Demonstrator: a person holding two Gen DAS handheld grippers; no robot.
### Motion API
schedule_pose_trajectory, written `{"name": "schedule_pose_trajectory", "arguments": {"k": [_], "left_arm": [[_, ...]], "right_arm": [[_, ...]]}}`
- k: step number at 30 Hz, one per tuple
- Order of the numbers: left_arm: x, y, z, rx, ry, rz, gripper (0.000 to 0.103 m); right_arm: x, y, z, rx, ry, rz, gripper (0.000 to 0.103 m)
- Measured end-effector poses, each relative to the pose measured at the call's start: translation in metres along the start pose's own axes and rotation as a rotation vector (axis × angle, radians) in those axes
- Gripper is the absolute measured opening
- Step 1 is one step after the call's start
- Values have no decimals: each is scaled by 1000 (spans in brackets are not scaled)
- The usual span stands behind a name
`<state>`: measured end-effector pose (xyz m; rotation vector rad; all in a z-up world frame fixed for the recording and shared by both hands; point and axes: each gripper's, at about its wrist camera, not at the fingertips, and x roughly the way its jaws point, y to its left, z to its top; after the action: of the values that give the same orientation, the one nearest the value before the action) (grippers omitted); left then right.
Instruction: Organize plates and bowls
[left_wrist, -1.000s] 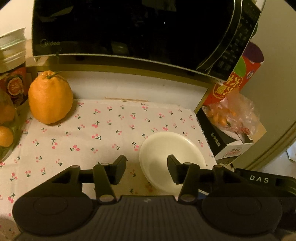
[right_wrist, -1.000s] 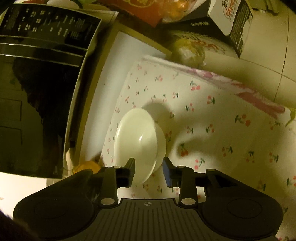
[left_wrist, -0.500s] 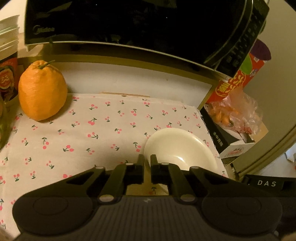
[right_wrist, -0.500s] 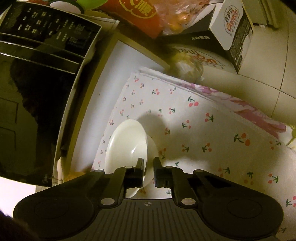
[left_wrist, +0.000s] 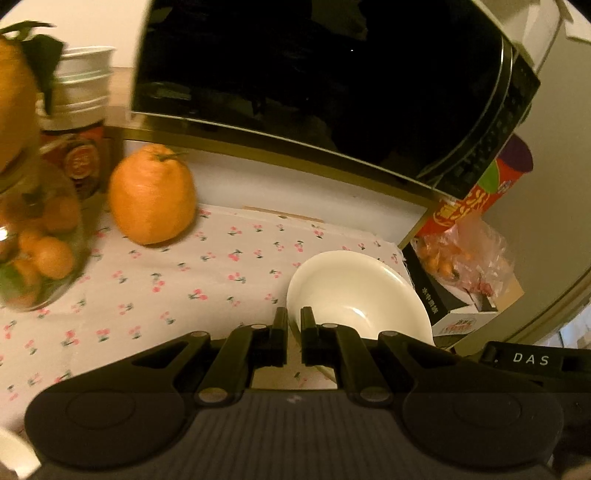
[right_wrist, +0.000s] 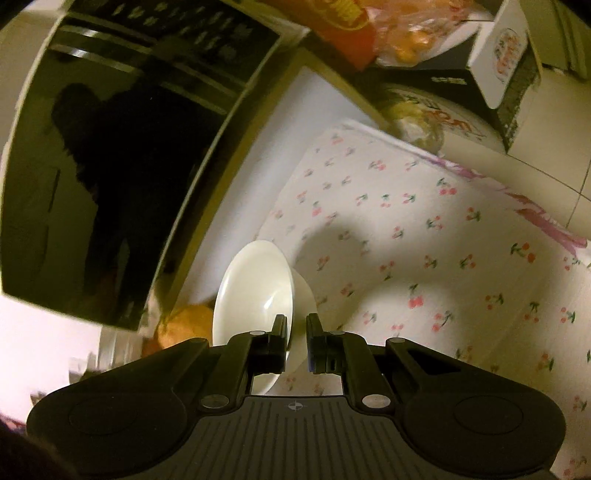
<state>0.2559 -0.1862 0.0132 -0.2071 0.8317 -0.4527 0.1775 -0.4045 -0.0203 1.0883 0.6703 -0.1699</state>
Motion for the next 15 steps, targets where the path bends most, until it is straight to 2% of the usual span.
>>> {"name": "schedule_pose_trajectory", "arguments": {"k": [15], "left_arm": [[-74, 42, -17, -78, -38, -3, 6]], "right_arm": [[-20, 41, -47, -140, 100, 36, 12]]}}
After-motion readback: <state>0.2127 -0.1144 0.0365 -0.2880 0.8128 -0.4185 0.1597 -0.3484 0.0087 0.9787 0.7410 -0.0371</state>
